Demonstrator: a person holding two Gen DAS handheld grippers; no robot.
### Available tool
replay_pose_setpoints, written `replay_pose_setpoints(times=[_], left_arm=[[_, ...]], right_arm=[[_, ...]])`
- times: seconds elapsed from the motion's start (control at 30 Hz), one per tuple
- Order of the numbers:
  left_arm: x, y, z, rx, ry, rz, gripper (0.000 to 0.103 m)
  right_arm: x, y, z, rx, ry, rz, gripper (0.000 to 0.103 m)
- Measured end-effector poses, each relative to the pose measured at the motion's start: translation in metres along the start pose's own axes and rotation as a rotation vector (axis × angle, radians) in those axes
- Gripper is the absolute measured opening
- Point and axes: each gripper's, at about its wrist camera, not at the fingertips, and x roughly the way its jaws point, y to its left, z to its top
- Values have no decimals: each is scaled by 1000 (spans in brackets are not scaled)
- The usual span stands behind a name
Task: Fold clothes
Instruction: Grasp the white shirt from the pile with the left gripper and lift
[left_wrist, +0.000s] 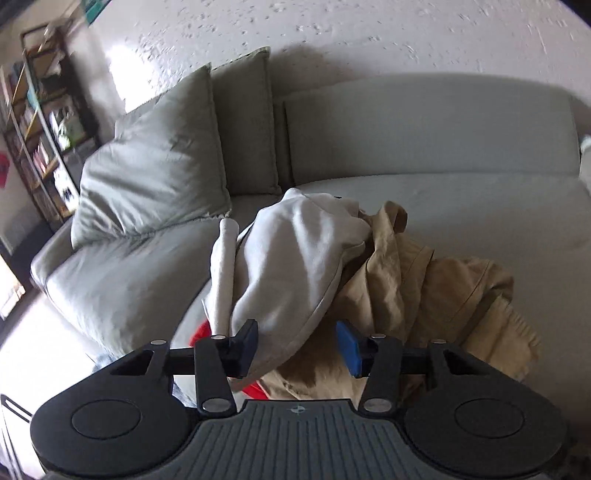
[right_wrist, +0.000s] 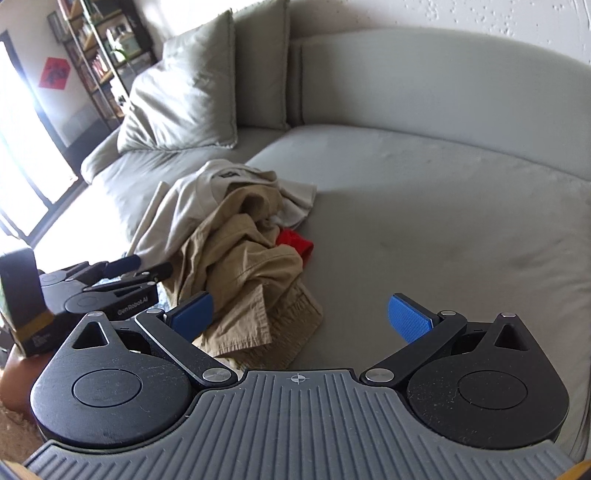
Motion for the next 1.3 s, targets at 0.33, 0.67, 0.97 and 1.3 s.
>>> replay_pose_setpoints(times=[0.33, 0.67, 0.97, 1.3], left_arm=[[9, 7, 25, 128, -103, 138, 3], [-45, 78, 197, -100, -529, 37, 1], [-162, -29, 306, 50, -892, -244, 1], [-67, -140, 202, 7, -292, -649, 10]], right_arm=[[12, -5, 1, 28, 35, 3, 103], [-27, -35, -2, 128, -42, 8, 103], [-99, -95, -19, 211, -212, -87, 103], [-140, -147, -61, 203, -235, -119, 103]])
